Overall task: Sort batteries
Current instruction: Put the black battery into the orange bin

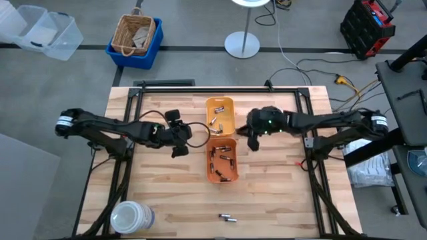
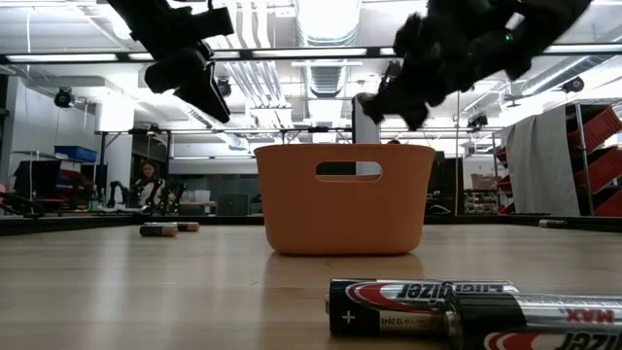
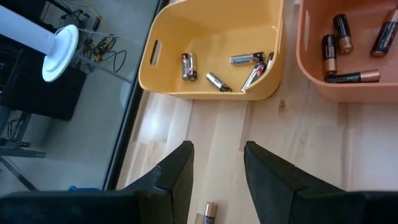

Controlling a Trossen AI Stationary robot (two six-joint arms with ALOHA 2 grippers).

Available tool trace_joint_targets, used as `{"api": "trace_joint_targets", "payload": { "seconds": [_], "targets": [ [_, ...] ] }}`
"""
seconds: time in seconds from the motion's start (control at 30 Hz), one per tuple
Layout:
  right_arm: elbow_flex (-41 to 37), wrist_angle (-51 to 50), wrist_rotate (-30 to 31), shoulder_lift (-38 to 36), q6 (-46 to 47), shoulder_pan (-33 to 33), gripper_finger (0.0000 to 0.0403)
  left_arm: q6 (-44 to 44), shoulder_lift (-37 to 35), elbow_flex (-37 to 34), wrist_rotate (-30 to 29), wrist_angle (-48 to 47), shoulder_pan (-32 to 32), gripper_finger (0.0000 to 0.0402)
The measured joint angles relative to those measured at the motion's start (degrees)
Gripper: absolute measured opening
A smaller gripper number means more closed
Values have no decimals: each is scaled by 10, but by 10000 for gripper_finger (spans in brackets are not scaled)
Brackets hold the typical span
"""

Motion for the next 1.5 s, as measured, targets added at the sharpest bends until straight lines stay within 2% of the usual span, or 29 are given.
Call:
{"api": "trace_joint_targets", "payload": {
  "seconds": [0.1, 0.2, 0.3, 0.4, 0.57, 0.73, 0.97, 1.23, 1.5],
  "targets": [
    [-43, 176, -37, 34, -24, 35, 38, -9, -11, 0, 0, -4, 0, 123],
    [-77, 328, -42, 81, -56, 65, 38, -12, -17, 0, 0, -4, 0, 123],
    [-94, 431, -44, 135, -77, 85, 38, -13, -17, 0, 0, -4, 0, 123],
    [-94, 485, -46, 186, -80, 92, 38, -13, -16, 0, 0, -4, 0, 123],
    [-66, 496, -45, 252, -68, 91, 38, -13, -16, 0, 0, -4, 0, 123],
    [-40, 497, -46, 283, -62, 92, 38, -13, -16, 0, 0, -4, 0, 123],
    [-30, 480, -46, 280, -62, 91, 56, -13, -16, -1, 0, -4, 0, 123],
    [-30, 466, -45, 278, -62, 91, 43, -13, -16, -2, 0, -4, 0, 123],
    [-30, 465, -45, 278, -62, 91, 59, -13, -15, -3, 0, -3, 0, 123]
  ]
}}
